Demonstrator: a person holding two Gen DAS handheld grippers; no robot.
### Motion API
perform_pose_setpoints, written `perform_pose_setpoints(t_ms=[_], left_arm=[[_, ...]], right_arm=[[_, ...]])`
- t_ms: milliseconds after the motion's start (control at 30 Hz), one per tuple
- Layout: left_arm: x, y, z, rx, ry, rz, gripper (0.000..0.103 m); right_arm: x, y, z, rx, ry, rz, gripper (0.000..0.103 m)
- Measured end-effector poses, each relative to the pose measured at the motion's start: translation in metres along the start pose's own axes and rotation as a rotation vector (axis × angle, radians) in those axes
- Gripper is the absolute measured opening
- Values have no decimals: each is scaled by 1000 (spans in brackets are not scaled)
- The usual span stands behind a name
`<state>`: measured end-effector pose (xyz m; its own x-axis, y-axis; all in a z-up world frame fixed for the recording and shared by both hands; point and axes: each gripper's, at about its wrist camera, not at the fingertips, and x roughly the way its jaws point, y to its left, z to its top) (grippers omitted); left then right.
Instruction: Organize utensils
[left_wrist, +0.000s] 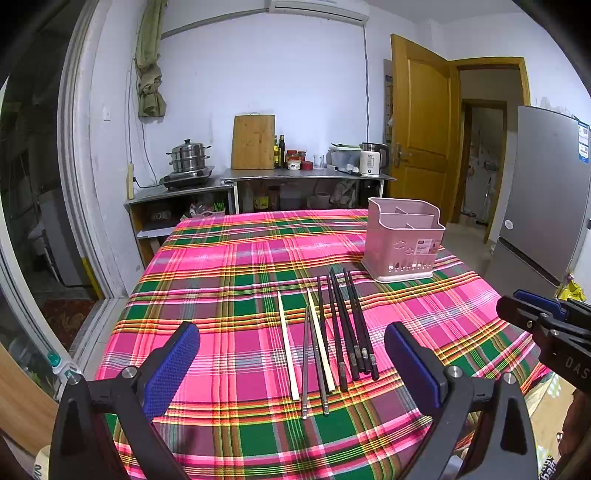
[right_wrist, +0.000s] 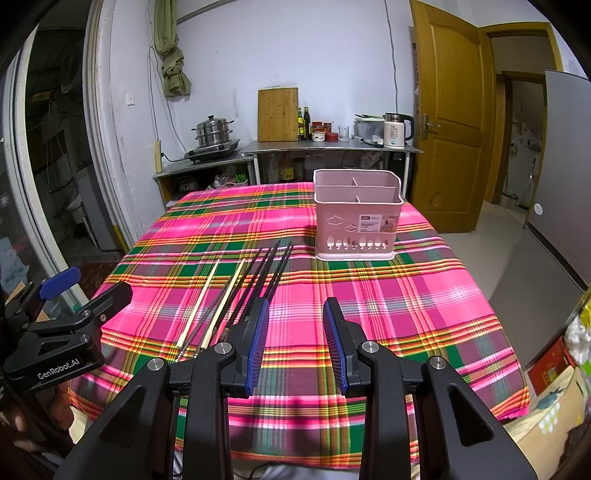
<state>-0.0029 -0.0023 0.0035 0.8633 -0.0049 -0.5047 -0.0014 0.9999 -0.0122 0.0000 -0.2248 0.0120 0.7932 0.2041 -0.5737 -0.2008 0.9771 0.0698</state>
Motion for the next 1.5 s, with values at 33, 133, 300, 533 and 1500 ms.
perform_pose_setpoints(t_ms=[33, 133, 300, 533, 1500], left_arm=[[0, 0, 0, 0, 0, 0, 101], [0, 0, 0, -1, 1, 0, 101], [8, -8, -4, -9, 19, -7, 101], [38, 6, -8, -31, 82, -16, 101], [241, 51, -5, -128, 468, -104, 63]], right_arm=[[0, 0, 1, 0, 0, 0, 32], [0, 0, 1, -1, 0, 0, 32], [5, 0, -2, -1, 8, 8, 32], [21, -1, 0, -5, 29, 27, 32], [184, 3, 29, 8, 250, 135, 32]])
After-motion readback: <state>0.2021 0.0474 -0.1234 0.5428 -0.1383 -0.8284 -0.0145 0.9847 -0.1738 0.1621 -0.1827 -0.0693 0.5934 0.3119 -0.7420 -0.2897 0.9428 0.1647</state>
